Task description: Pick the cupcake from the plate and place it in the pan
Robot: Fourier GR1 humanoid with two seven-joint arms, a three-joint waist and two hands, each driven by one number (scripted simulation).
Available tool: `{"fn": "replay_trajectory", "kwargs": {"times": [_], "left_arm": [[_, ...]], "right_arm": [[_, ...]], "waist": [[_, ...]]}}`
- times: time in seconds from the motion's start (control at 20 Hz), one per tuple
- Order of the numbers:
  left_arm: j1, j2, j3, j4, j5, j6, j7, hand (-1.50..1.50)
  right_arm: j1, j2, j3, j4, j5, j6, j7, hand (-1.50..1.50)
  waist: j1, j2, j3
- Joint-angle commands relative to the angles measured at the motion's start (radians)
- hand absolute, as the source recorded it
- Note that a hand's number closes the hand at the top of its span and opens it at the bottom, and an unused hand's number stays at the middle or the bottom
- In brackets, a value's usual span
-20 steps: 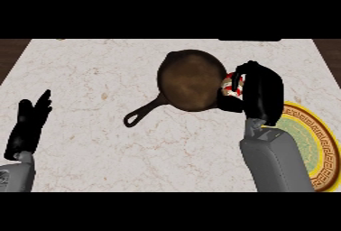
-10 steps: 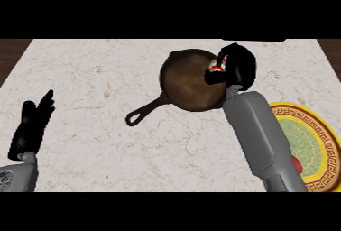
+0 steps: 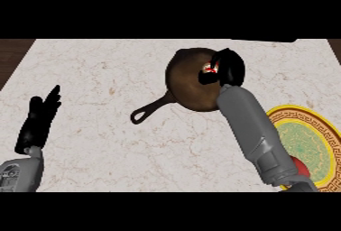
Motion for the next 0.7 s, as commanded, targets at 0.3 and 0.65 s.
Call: {"fn": "replay_trajectory", "kwargs": {"times": [0.3, 0.65], "left_arm": [[-0.036, 0.014, -0.006, 0.009, 0.001, -0.024, 0.002, 0.00], [-0.021, -0.009, -0.026, -0.007, -0.006, -0.018, 0.003, 0.00]], "right_arm": [[-0.055, 0.002, -0.110, 0.197, -0.200, -0.068, -0.242, -1.50], [-0.097, 0.002, -0.185, 0.201, -0.297, -0.148, -0.379, -1.50]], "waist": [[0.042, 0.016, 0.001], [0.054, 0.016, 0.002]]}}
